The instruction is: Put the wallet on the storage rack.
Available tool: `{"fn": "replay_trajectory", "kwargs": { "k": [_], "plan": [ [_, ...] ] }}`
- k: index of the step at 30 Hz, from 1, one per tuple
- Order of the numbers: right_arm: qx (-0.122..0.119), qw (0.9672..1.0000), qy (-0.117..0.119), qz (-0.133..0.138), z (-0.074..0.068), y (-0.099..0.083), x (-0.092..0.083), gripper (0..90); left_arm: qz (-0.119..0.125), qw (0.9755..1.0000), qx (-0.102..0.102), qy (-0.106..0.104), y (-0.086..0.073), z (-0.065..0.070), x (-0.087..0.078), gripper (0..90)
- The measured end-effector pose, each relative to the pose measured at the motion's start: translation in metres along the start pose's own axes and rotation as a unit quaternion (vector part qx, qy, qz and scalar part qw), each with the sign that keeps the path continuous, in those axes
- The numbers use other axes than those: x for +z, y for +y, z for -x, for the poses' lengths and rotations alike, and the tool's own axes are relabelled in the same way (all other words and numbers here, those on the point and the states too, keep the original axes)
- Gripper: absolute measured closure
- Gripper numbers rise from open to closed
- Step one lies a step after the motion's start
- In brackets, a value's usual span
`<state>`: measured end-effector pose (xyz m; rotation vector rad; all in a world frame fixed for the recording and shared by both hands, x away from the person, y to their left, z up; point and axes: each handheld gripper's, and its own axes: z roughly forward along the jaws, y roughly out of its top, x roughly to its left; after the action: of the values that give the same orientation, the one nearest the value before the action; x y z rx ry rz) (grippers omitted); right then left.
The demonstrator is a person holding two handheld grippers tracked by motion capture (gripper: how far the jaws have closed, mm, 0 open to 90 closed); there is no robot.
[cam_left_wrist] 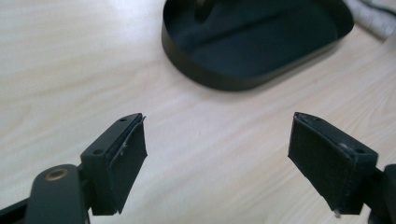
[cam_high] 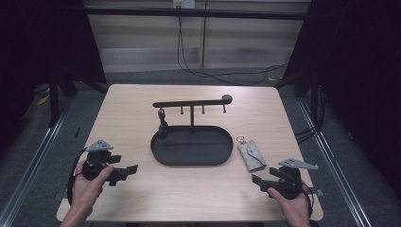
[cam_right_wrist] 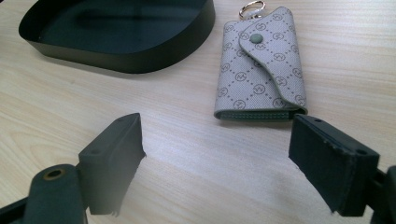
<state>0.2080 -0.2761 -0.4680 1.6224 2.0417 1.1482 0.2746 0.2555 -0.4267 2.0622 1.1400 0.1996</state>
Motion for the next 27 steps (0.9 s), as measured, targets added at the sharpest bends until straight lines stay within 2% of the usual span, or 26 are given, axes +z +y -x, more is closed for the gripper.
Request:
{"fn": "replay_trajectory", "kwargs": {
  "k": [1, 3, 4, 5, 7, 11, 15, 20, 22, 24, 27],
  "plan": [
    [0.0, 1.0, 0.0, -0.001, 0.0, 0.0, 0.0, 16.9, 0.003, 1.0, -0.003, -0.001, -0.004, 0.001, -0.001, 19.0],
    [0.001, 1.0, 0.001, 0.0, 0.001, 0.001, 0.0, 16.5, -0.007, 0.9999, -0.002, -0.013, -0.012, 0.003, -0.002, 18.9],
    [0.002, 1.0, 0.002, 0.001, 0.001, 0.001, 0.0, 16.3, 0.0, 0.9999, -0.004, -0.009, -0.017, 0.005, -0.002, 18.5],
    [0.001, 1.0, 0.003, 0.001, 0.001, 0.002, 0.0, 16.3, -0.003, 0.9999, -0.001, -0.01, -0.021, 0.006, -0.002, 17.8],
    [-0.004, 1.0, 0.007, 0.0, 0.001, 0.003, 0.0, 14.7, -0.001, 0.9998, -0.005, -0.019, -0.03, 0.008, -0.001, 17.5],
    [-0.006, 1.0, 0.006, -0.001, 0.002, 0.006, 0.0, 14.7, 0.008, 0.9996, -0.014, -0.022, -0.041, 0.007, 0.001, 17.0],
    [-0.007, 1.0, 0.004, -0.003, 0.004, 0.013, -0.001, 14.7, 0.019, 0.9995, -0.007, -0.023, -0.049, 0.009, 0.001, 18.9],
    [-0.002, 0.9998, -0.002, -0.018, 0.006, 0.023, -0.005, 15.3, 0.016, 0.9995, 0.004, -0.027, -0.055, 0.011, 0.001, 18.9],
    [0.001, 0.9997, 0.0, -0.025, 0.009, 0.027, -0.005, 18.7, 0.016, 0.9996, 0.004, -0.024, -0.055, 0.01, 0.002, 18.9],
    [0.002, 0.9994, 0.005, -0.035, 0.011, 0.033, -0.003, 19.2, 0.016, 0.9993, 0.012, -0.031, -0.055, 0.009, 0.002, 18.9],
    [-0.003, 0.9988, 0.012, -0.048, 0.013, 0.044, 0.001, 20.1, 0.02, 0.9992, 0.015, -0.03, -0.054, 0.011, 0.002, 18.2]
  ]
}}
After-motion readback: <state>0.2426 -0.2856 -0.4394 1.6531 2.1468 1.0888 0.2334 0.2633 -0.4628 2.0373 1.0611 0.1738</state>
